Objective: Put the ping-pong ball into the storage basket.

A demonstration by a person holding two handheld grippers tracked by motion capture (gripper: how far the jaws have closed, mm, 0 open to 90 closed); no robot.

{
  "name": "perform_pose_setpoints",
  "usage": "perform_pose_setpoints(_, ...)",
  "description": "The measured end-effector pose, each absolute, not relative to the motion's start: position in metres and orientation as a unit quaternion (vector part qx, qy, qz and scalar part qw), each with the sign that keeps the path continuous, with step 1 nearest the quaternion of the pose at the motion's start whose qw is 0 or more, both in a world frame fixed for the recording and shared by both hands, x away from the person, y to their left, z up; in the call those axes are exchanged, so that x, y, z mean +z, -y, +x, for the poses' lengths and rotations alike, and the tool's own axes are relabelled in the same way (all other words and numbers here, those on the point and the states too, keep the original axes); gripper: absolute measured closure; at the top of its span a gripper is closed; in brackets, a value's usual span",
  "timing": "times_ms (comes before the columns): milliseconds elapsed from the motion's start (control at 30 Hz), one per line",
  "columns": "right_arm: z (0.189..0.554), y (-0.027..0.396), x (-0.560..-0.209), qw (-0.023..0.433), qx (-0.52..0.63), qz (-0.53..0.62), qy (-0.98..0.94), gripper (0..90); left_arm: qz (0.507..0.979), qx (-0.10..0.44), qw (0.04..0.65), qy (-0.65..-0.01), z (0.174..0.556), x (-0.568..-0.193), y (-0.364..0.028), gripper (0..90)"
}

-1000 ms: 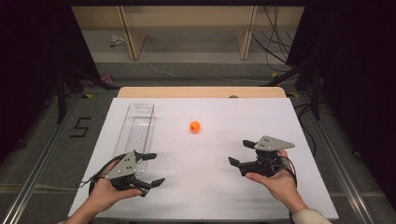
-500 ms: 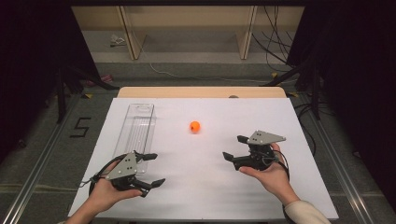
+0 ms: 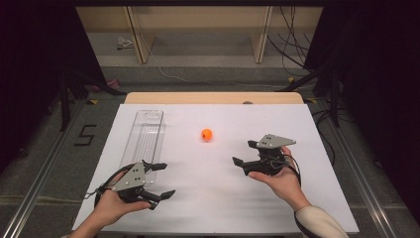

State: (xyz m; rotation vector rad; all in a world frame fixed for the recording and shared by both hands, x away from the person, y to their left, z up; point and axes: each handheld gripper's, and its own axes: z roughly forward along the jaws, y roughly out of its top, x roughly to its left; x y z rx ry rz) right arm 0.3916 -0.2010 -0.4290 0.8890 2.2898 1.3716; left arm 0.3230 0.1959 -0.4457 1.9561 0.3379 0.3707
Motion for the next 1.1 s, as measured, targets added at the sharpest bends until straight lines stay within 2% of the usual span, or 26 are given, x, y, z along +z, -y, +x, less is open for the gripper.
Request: perform_pose_setpoints(1100, 0.417, 0.178, -0.432, 0.163, 0.473, 0.311, -0.808, 16.2, 0.821, 0.155, 0.531, -0.140, 0.322, -0.446, -0.195, 16.3)
